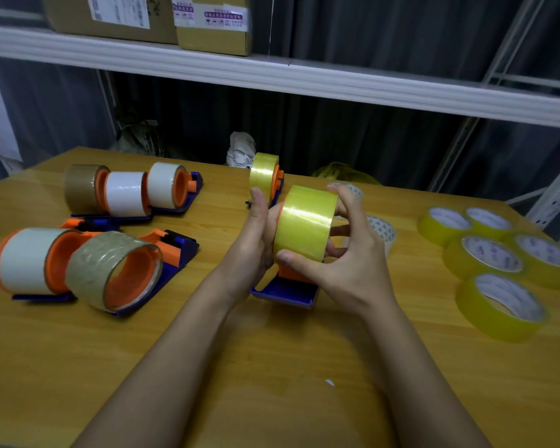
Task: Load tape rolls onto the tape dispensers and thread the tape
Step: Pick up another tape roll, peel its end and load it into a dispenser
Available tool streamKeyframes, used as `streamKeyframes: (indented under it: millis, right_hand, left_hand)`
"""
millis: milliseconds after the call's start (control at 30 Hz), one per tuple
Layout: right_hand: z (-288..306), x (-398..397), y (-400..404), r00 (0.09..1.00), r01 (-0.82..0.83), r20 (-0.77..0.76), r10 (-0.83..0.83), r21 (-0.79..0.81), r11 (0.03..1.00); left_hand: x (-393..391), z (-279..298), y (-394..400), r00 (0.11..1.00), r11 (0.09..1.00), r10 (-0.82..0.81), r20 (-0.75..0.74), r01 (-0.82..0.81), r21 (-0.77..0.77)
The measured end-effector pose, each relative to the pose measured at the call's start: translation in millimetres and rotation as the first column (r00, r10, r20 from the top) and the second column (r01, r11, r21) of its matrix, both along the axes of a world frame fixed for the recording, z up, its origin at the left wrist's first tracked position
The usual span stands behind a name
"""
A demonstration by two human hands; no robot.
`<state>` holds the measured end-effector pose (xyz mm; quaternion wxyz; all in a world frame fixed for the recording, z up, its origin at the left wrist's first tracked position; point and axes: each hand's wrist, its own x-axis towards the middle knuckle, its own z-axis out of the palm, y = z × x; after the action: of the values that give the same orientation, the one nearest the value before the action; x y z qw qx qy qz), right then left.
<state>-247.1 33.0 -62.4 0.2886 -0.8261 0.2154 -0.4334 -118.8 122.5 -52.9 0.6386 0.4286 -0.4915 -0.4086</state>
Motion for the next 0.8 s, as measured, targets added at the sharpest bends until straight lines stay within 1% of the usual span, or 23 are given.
streamKeyframes:
  millis: [100, 167, 233, 300, 400, 433, 467, 533, 567, 600, 667, 733, 800]
  right_hand:
    - [0, 0, 0, 1.0, -0.008, 0.005, 0.008, 0.049, 0.999]
    - [-2, 0, 2, 1.0, 0.001, 0.002, -0.002, 0.055, 0.998]
    - [-2, 0, 5, 1.0, -0.012, -0.002, 0.012, 0.065, 0.998]
    - [-3, 0, 7, 0.996, -0.088, -0.013, 0.089, 0.1, 0.991]
    - [-4, -1, 7, 0.977, -0.2, -0.028, 0.209, 0.197, 0.96]
    - [-4, -1, 6, 0.975, -0.198, -0.06, 0.213, 0.188, 0.962]
    - [-4, 0, 5, 0.976, -0.174, -0.104, 0.19, 0.146, 0.974]
    - [-4, 1, 5, 0.981, -0.099, -0.166, 0.101, 0.02, 0.995]
    - [-4, 2, 5, 0.984, -0.068, -0.167, 0.061, -0.032, 0.997]
    - [-4, 2, 5, 0.987, -0.042, -0.157, 0.032, -0.064, 0.997]
    - [-5, 3, 5, 0.991, 0.019, -0.135, -0.028, -0.073, 0.997]
    - [-6, 4, 4, 0.985, 0.095, -0.131, -0.108, -0.096, 0.991]
    - [-8, 5, 3, 0.973, 0.17, -0.133, -0.19, -0.151, 0.974]
  left_hand:
    - [0, -2, -1, 0.999, 1.0, 0.007, 0.035, -0.007, 0.014]
    - [1, -4, -2, 1.0, 1.0, 0.014, 0.022, -0.015, 0.016]
    - [3, -7, -2, 0.999, 1.0, 0.026, -0.033, -0.026, 0.015]
    - [5, -9, 0, 0.992, 0.997, 0.071, -0.104, -0.069, 0.026]
    - [10, -8, 0, 0.964, 0.99, 0.14, -0.228, -0.132, 0.047]
    - [12, -8, 0, 0.953, 0.989, 0.15, -0.263, -0.142, 0.048]
    - [14, -6, 0, 0.946, 0.988, 0.156, -0.285, -0.148, 0.053]
    - [15, -2, 2, 0.939, 0.987, 0.16, -0.306, -0.146, 0.068]
    - [15, -2, 3, 0.938, 0.986, 0.165, -0.304, -0.148, 0.076]
    - [15, 0, 3, 0.939, 0.983, 0.18, -0.294, -0.16, 0.093]
    - [18, 0, 2, 0.938, 0.958, 0.268, -0.219, -0.236, 0.164]
    - [18, 0, 1, 0.933, 0.925, 0.348, -0.093, -0.326, 0.194]
    - [17, -1, 0, 0.929, 0.91, 0.367, 0.049, -0.37, 0.186]
